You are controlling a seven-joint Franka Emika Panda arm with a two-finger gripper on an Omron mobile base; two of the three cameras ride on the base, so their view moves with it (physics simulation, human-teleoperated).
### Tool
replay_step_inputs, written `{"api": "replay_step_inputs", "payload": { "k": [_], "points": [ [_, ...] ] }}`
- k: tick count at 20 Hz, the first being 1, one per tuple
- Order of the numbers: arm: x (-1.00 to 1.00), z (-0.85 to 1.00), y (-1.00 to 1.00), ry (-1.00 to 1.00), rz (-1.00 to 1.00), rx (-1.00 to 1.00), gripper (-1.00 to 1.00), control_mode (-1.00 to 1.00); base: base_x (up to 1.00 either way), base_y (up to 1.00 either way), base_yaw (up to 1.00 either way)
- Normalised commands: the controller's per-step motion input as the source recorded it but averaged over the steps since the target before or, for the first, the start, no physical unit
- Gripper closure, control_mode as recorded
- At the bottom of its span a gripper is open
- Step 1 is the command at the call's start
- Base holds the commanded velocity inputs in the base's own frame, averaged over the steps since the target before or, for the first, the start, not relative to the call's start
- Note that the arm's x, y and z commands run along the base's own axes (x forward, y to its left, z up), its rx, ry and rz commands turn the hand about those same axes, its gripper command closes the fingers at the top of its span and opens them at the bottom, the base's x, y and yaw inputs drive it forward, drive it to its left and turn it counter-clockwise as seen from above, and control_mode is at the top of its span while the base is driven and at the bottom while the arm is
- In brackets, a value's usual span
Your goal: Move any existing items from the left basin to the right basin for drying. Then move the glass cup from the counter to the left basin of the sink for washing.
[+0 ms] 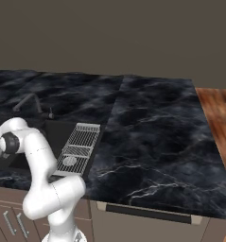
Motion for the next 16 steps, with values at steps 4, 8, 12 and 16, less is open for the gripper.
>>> {"api": "replay_step_inputs", "payload": {
  "k": [4, 8, 12, 16],
  "points": [
    [0.0, -0.1, -0.19, -0.02, 0.0, 0.0, -1.0, -1.0, 0.0, 0.0, 0.0],
    [-0.1, 0.0, -0.29, -0.05, 0.0, 0.02, -1.0, -1.0, 0.0, 0.0, 0.0],
    [-0.12, 0.12, -0.17, -0.04, 0.0, 0.03, -1.0, -1.0, 0.0, 0.0, 0.0],
    [-0.23, 0.52, 0.0, -0.06, 0.0, 0.02, -1.0, -1.0, 0.0, 0.0, 0.0]
  ]
}}
